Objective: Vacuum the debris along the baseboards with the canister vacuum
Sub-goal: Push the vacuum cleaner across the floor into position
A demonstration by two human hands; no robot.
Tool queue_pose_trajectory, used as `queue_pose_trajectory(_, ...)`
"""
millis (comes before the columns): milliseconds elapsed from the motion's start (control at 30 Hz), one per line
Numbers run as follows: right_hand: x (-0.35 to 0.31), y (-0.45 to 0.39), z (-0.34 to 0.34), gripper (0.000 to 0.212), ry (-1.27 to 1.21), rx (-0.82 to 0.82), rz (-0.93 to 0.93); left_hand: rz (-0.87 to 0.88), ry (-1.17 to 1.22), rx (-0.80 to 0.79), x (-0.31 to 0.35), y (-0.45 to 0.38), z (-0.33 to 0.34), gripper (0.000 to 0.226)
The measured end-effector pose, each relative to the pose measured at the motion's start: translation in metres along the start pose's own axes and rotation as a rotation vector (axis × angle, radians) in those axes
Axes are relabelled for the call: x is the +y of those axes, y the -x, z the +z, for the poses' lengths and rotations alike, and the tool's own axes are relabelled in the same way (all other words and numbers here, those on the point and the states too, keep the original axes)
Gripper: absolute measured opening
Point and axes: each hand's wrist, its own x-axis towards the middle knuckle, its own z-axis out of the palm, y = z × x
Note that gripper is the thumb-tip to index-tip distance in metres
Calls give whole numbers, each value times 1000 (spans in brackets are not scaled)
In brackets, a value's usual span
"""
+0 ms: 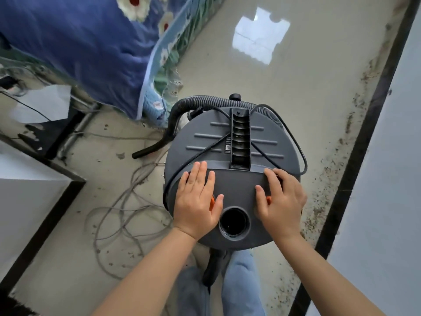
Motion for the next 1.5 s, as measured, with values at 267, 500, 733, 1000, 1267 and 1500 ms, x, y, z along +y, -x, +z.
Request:
queue_pose_trajectory(267, 7, -47, 8, 41, -75, 9, 20, 13, 21, -49, -2, -38, 8, 50)
queue_pose_trajectory(500, 13, -88, 5, 46, -25, -115, 37, -205, 244, -19, 2, -73, 2, 45)
queue_pose_trajectory(733, -49, -178, -2, 45, -243, -514, 222, -570, 92, -346, -41, -105, -11, 82)
queue_pose_trajectory(1000, -74, -180, 20, 53, 353, -606, -246, -273, 27, -360, -48, -83, -6, 68)
queue_pose_trajectory(1267, -77, -214, 21, 61, 651, -900, -1194, -526, 77, -188, -25, -68, 1, 69)
queue_pose_trajectory(1500, -59, -220, 18, 51, 691, -982, -1245, -700, 85, -40, 5, -71, 15, 70)
